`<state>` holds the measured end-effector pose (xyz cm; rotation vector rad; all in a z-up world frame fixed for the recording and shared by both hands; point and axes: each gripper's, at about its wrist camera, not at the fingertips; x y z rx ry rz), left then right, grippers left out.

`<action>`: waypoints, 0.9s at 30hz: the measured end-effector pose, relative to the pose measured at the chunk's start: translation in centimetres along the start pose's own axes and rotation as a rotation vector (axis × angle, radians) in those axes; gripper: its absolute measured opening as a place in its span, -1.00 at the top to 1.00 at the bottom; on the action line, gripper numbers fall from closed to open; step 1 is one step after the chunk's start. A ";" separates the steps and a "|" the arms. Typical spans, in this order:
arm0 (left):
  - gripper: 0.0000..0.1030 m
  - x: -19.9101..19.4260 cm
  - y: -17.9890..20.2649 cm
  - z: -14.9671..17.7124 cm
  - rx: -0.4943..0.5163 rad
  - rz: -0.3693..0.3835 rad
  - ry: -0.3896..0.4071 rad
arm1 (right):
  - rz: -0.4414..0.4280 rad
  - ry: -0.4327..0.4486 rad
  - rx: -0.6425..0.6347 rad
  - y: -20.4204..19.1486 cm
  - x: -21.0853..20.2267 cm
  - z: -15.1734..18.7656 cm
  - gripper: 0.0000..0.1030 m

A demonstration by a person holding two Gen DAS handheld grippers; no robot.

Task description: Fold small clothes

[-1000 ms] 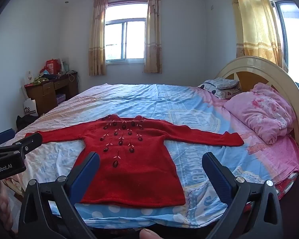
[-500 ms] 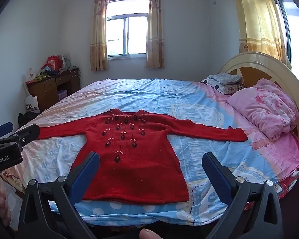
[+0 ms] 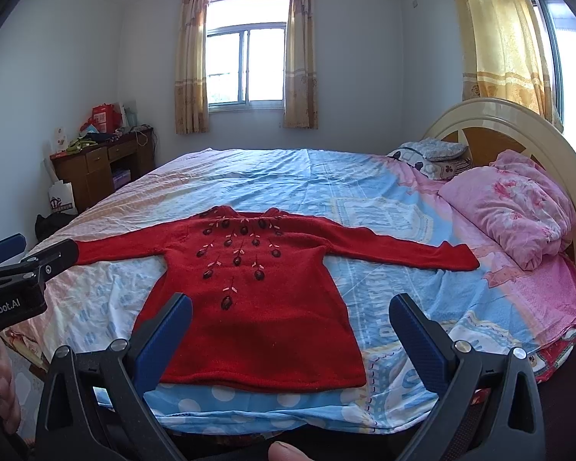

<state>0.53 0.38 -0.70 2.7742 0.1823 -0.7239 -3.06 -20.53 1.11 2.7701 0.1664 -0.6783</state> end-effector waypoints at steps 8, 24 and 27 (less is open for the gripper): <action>-1.00 0.2 -0.1 -0.1 0.001 -0.002 -0.003 | -0.006 -0.004 -0.002 -0.1 0.1 0.0 -0.98; -1.00 0.5 -0.4 0.1 0.005 -0.006 -0.012 | -0.025 -0.004 0.002 -0.2 0.2 0.2 -0.98; -1.00 0.6 -0.4 0.2 0.007 -0.007 -0.013 | -0.023 -0.006 -0.003 -0.3 0.4 0.2 -0.98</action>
Point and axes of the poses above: each gripper's, at about its wrist camera, not at the fingertips, and x roughly the way its jaws point, y to its right, z to its underside, and after that the axes turned 14 degrees about -x, right-handed
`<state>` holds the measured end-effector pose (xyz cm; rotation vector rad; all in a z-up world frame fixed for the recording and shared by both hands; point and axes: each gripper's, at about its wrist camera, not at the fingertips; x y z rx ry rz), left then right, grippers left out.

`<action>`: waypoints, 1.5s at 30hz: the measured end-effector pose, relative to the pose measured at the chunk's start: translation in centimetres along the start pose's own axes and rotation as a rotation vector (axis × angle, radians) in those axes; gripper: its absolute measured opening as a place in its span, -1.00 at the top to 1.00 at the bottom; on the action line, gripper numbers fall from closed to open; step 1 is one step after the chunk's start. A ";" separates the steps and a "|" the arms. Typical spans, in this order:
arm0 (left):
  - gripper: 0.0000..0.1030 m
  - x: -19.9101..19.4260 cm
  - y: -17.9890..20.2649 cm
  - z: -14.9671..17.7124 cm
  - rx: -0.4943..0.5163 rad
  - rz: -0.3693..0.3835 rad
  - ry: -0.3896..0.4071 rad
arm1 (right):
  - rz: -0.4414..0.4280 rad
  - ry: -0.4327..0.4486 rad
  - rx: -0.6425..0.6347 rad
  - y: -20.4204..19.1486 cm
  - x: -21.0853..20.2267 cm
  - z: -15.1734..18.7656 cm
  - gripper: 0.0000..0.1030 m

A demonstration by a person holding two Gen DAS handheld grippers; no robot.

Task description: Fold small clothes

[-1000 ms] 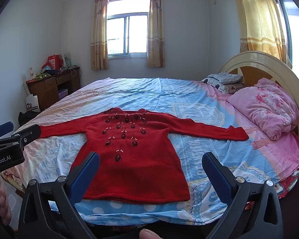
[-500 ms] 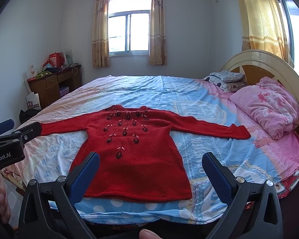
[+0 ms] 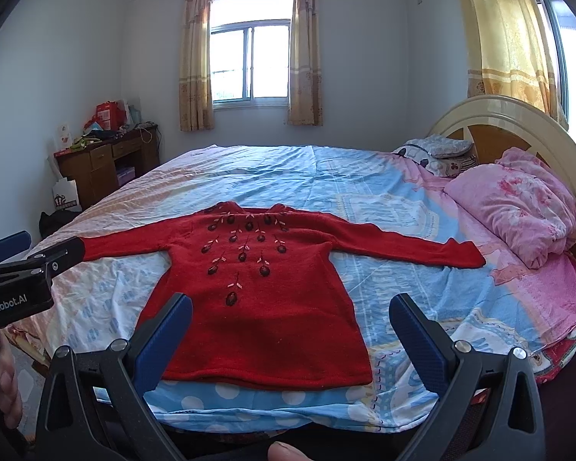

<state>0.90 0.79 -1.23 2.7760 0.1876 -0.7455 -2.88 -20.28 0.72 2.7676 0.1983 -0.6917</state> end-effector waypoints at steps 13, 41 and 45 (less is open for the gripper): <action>-1.00 0.4 0.1 0.3 0.011 -0.004 -0.008 | -0.010 -0.003 0.004 0.2 0.3 0.3 -0.98; -1.00 4.1 1.3 -0.3 0.101 -0.034 -0.017 | -0.157 0.027 0.049 1.7 3.3 1.4 -0.98; -1.00 7.4 1.9 -0.6 0.149 -0.035 -0.039 | -0.146 -0.009 0.124 3.8 6.4 2.7 -0.98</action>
Point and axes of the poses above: each gripper's, at about its wrist camera, not at the fingertips, and x roughly the way its jaws point, y to its right, z to its underside, and after that the axes turned 14 degrees about -x, right-handed
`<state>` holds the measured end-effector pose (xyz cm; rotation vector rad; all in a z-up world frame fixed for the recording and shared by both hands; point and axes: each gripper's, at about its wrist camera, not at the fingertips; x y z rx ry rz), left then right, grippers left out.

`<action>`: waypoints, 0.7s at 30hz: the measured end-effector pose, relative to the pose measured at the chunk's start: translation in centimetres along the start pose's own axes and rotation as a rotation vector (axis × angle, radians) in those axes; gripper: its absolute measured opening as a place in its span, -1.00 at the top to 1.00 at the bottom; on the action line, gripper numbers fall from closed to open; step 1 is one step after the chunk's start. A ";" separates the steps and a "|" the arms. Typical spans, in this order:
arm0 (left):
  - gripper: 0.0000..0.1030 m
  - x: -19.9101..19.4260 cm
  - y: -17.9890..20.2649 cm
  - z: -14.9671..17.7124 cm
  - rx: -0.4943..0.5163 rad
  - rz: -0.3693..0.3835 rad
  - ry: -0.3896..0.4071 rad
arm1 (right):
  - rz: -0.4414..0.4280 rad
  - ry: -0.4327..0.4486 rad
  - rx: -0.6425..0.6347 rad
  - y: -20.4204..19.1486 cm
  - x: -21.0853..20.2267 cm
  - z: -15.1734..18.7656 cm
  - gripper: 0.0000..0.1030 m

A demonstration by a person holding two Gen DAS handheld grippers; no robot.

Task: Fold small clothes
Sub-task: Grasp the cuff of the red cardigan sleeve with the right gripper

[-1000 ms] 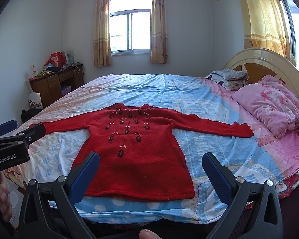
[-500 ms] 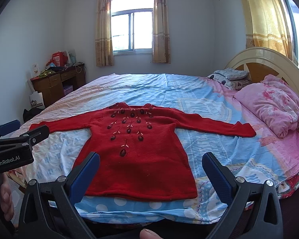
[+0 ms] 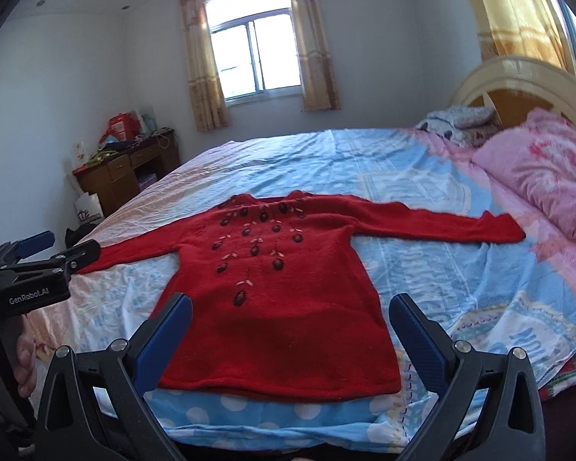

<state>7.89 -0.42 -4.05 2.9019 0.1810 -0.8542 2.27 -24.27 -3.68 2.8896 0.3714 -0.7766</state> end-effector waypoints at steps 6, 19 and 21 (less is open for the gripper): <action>-1.00 6.2 1.5 -0.6 0.023 -0.009 -0.071 | 0.029 -0.100 0.080 4.1 4.9 1.4 -0.98; -1.00 15.4 2.1 -0.6 0.002 -0.083 -0.131 | 0.185 -0.215 0.281 19.6 13.1 3.5 -0.63; -1.00 16.3 2.2 -0.5 0.005 -0.105 -0.127 | 0.227 -0.219 0.324 22.6 13.8 3.5 -0.56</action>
Point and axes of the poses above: each gripper's, at about its wrist camera, not at the fingertips, and x roughly the way its jaws point, y to its right, z to its underside, and after that the axes turned 14 degrees about -x, right-handed
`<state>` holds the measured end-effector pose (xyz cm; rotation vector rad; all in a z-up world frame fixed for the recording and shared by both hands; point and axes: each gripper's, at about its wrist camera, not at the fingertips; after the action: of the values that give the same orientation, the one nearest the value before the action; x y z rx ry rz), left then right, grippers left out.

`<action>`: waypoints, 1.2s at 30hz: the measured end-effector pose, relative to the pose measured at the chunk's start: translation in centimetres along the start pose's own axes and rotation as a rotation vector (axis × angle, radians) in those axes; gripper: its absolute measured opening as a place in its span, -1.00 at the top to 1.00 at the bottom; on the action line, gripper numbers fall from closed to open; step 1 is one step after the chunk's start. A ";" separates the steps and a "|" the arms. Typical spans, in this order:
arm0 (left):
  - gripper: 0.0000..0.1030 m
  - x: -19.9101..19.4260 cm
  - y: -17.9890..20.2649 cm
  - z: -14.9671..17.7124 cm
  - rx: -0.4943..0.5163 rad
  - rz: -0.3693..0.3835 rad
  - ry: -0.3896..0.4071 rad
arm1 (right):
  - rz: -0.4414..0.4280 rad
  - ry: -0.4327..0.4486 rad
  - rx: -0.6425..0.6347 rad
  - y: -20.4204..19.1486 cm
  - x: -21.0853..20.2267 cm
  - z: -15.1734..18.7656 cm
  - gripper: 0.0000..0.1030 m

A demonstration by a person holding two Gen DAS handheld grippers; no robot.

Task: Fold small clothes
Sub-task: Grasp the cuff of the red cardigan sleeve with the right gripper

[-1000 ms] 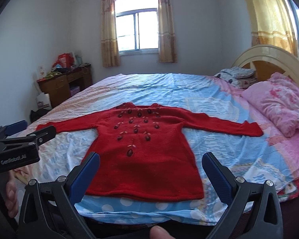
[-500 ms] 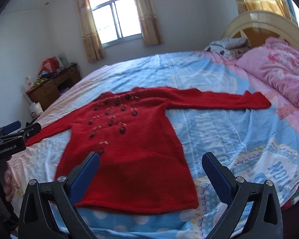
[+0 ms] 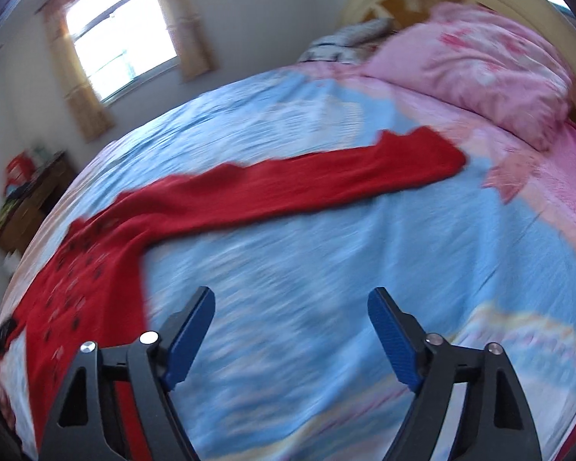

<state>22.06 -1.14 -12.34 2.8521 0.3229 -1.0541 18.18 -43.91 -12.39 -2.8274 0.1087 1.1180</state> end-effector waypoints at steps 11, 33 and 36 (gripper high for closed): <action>-1.00 3.4 0.3 -0.9 -0.036 -0.035 -0.052 | 0.200 0.012 0.198 15.2 5.2 -6.9 -0.34; -1.00 4.4 -1.1 -1.0 -0.094 -0.031 -0.080 | 0.164 -0.137 0.054 14.2 11.1 -11.3 0.85; -1.00 3.9 -1.8 -1.1 -0.110 -0.019 -0.075 | 0.151 -0.097 0.040 12.9 9.1 -12.5 0.86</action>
<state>25.27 1.39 -14.09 2.7105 0.3895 -1.1074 31.94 -58.49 -10.45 -2.7631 0.3384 1.2657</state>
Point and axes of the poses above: each gripper's, at about its wrist camera, not at the fingertips, and x roughly the way its jaws point, y to its right, z to its underside, and after that the axes turned 14 degrees about -x, right-handed
